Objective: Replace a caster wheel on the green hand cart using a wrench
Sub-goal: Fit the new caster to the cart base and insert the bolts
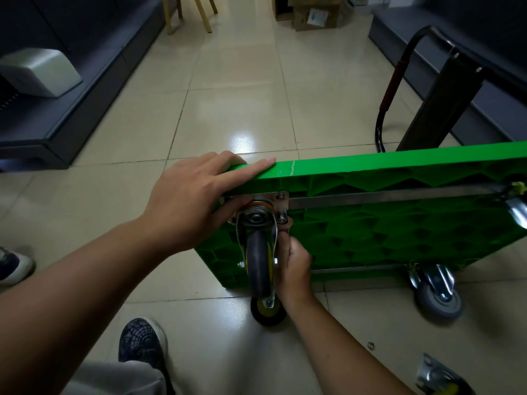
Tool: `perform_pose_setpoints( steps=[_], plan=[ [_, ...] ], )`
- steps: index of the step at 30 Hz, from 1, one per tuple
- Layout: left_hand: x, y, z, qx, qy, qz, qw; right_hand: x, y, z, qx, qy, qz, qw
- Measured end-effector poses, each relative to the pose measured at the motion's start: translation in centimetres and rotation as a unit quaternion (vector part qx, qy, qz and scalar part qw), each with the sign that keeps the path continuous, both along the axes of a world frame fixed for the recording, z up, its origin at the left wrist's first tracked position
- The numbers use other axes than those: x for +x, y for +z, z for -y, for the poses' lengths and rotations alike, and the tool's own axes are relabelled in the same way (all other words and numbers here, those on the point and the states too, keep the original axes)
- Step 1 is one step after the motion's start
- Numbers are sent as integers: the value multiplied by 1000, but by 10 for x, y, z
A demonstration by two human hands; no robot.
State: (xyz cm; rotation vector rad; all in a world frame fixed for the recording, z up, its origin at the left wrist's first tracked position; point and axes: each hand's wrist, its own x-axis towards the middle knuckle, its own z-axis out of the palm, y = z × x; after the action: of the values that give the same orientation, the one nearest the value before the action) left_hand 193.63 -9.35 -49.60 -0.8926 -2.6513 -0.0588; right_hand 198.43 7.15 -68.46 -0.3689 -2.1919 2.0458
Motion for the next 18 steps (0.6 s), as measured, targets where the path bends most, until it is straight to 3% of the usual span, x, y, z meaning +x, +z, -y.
perform_pose_setpoints(
  steps=[18],
  plan=[
    [-3, -1, 2, 6, 3, 1, 1000, 2, 3, -3, 83, -14, -25, 996]
  ],
)
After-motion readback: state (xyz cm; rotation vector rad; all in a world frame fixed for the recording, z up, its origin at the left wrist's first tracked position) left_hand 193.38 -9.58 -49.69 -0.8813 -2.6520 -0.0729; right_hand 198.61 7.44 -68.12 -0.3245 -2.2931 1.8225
